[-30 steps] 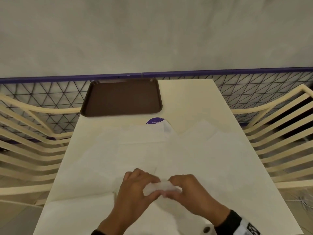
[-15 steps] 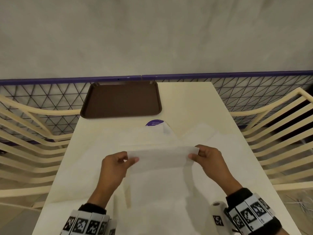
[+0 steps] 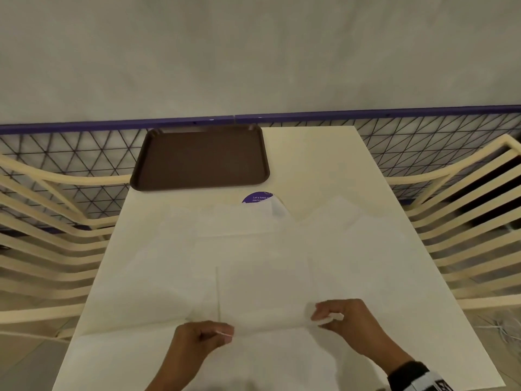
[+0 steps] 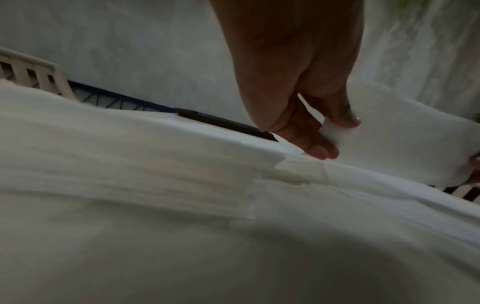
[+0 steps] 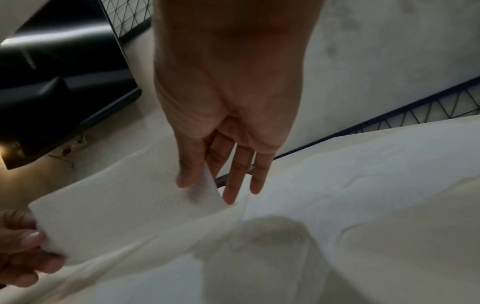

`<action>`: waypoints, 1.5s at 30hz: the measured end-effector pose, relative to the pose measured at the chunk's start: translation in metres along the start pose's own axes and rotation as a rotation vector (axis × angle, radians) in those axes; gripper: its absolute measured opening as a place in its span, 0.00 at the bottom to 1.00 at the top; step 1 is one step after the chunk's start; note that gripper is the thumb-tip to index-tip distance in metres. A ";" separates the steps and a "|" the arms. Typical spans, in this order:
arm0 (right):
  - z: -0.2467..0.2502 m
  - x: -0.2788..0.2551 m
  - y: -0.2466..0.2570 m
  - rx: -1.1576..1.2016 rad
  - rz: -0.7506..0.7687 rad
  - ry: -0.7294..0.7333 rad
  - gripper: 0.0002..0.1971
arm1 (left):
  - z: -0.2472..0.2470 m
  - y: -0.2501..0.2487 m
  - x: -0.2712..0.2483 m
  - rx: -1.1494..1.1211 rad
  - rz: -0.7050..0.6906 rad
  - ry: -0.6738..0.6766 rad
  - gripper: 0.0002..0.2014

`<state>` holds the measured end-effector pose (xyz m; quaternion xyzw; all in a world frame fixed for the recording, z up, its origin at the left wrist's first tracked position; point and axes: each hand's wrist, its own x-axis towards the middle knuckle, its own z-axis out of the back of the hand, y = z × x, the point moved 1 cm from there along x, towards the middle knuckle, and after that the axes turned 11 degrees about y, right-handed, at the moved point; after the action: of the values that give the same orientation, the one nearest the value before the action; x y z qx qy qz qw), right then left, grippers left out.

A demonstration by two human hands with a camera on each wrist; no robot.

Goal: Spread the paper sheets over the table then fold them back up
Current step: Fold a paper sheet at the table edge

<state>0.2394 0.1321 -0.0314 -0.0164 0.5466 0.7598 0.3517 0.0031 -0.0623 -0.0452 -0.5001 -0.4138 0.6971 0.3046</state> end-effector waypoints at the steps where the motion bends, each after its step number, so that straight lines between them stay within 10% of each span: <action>1: -0.001 0.002 -0.002 -0.011 -0.006 -0.005 0.22 | 0.000 0.003 0.003 -0.005 0.038 -0.004 0.11; 7: 0.009 0.038 0.009 -0.044 -0.035 -0.141 0.10 | 0.011 -0.015 0.035 -0.011 0.025 -0.169 0.10; 12: 0.012 0.085 0.017 -0.201 -0.103 -0.183 0.22 | 0.016 -0.028 0.063 0.134 -0.015 -0.312 0.07; 15: 0.008 0.096 0.016 -0.282 -0.146 -0.173 0.25 | -0.004 -0.019 0.062 0.495 -0.286 -0.407 0.17; 19: 0.003 0.103 0.007 -0.305 -0.175 -0.158 0.25 | -0.059 0.006 0.048 1.134 -0.508 -0.043 0.27; 24: 0.001 0.091 0.014 -0.261 -0.122 -0.170 0.10 | -0.068 0.048 0.053 1.253 -0.398 0.115 0.37; 27: -0.015 0.067 0.020 -0.400 0.114 -0.360 0.20 | -0.068 0.052 0.055 1.273 -0.380 0.125 0.34; 33: -0.084 0.044 0.000 -0.790 0.059 0.270 0.32 | -0.064 0.055 0.060 1.393 -0.387 0.120 0.35; 45: -0.051 0.024 -0.037 -0.917 -0.113 0.164 0.32 | -0.019 0.080 0.044 1.378 -0.294 -0.102 0.32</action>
<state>0.2232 0.1077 -0.0920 -0.2597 0.1786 0.8988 0.3047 0.0066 -0.0584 -0.1383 -0.0991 0.0450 0.7745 0.6231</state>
